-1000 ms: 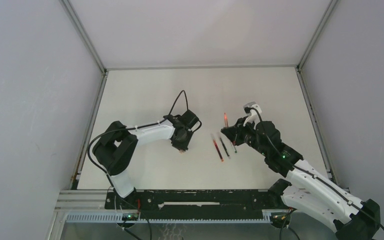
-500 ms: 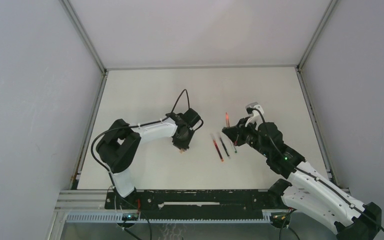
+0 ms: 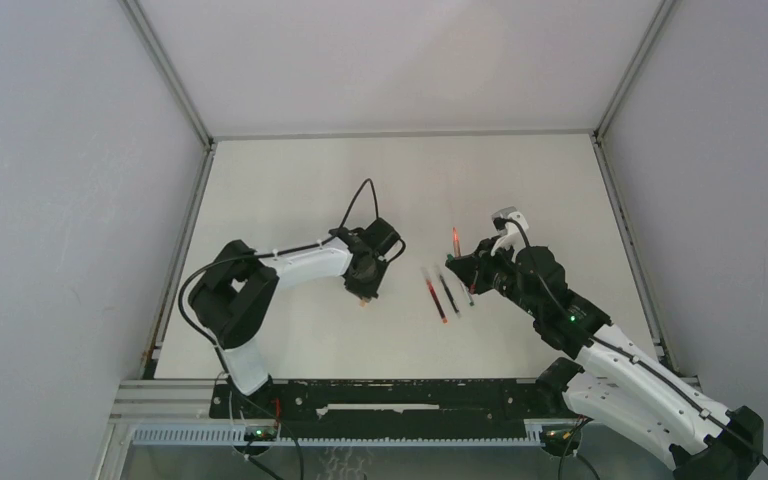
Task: Insert the pens into the pen caps
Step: Insert the pen cap onto the pen.
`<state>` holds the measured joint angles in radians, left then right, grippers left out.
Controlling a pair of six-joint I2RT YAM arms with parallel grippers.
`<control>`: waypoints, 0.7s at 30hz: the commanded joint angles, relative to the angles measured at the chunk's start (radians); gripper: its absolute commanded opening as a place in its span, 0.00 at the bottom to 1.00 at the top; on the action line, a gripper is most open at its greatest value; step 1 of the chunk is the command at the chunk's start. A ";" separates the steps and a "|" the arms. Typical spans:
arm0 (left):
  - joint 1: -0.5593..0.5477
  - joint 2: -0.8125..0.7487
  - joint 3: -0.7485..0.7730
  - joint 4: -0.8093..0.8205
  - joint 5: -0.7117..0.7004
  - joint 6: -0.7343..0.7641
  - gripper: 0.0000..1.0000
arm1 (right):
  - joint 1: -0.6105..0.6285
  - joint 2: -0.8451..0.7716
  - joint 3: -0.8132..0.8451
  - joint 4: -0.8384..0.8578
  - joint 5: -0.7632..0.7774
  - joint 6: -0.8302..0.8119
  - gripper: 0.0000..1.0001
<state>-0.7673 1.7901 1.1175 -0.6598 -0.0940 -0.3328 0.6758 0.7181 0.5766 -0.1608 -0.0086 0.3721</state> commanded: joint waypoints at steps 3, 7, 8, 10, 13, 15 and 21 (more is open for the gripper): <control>0.012 -0.171 -0.062 0.118 0.029 -0.007 0.00 | 0.004 0.005 0.002 0.064 0.009 0.023 0.00; 0.013 -0.321 -0.079 0.181 0.129 0.019 0.00 | 0.005 0.019 0.002 0.074 0.009 0.035 0.00; 0.017 -0.358 -0.080 0.194 0.137 0.011 0.00 | 0.004 0.023 0.002 0.078 0.008 0.038 0.00; 0.034 -0.440 -0.085 0.229 0.171 -0.007 0.00 | 0.005 0.031 0.001 0.093 0.001 0.039 0.00; 0.065 -0.591 -0.092 0.308 0.207 -0.048 0.00 | 0.020 0.032 -0.004 0.146 -0.017 0.034 0.00; 0.085 -0.682 -0.094 0.376 0.216 -0.081 0.00 | 0.054 0.027 -0.005 0.239 -0.032 0.004 0.00; 0.145 -0.870 -0.079 0.692 0.338 -0.189 0.00 | 0.191 0.024 -0.004 0.548 -0.028 -0.095 0.00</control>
<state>-0.6445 1.0027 1.0401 -0.2440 0.1375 -0.4313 0.7971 0.7540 0.5674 0.0784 -0.0242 0.3565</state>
